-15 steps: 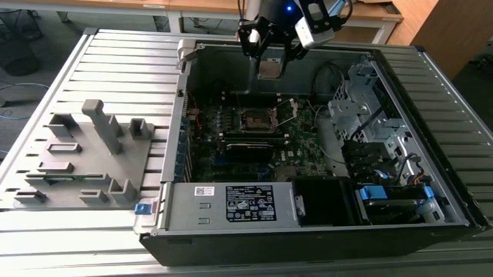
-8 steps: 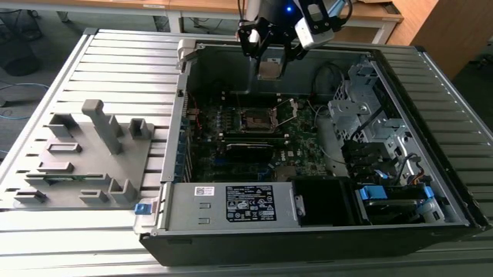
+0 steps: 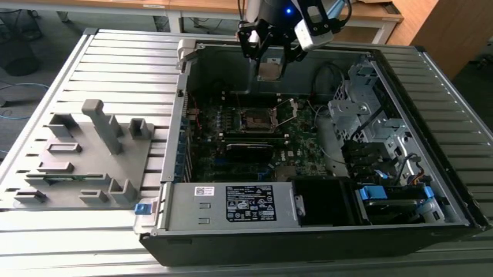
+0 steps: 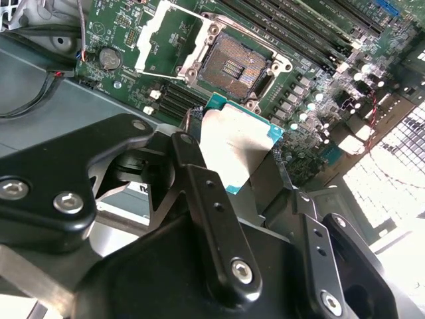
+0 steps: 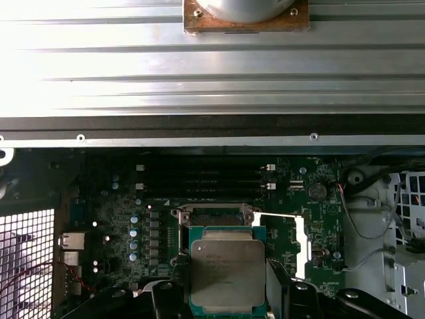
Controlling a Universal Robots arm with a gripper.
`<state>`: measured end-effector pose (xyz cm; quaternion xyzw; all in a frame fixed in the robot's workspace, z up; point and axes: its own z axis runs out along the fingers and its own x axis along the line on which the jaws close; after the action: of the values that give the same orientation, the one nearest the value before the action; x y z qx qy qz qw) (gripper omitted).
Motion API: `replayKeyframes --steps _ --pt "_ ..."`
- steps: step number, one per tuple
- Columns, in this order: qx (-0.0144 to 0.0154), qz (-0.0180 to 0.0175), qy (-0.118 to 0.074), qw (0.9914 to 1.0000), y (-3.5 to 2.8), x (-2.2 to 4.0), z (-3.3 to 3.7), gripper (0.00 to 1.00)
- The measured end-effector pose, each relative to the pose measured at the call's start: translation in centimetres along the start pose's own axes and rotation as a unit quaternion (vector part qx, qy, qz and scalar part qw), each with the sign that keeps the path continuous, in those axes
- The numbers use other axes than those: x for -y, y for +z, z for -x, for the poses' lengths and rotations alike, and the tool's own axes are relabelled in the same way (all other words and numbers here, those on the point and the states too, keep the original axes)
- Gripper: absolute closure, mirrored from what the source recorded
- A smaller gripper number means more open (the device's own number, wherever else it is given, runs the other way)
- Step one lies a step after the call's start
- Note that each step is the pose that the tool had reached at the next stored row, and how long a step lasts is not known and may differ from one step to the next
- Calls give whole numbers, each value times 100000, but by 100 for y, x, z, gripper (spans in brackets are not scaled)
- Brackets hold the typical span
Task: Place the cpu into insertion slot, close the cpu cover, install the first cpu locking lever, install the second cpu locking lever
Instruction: 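Place the cpu into insertion slot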
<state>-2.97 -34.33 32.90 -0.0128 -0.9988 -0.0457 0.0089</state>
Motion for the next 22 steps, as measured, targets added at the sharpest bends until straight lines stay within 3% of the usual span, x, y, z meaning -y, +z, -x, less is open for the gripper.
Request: replayKeyframes --steps 10,22 --pt "20 17 -1 100000 22 2 1 46" --pt "376 7 -30 99999 194 18 -11 46"
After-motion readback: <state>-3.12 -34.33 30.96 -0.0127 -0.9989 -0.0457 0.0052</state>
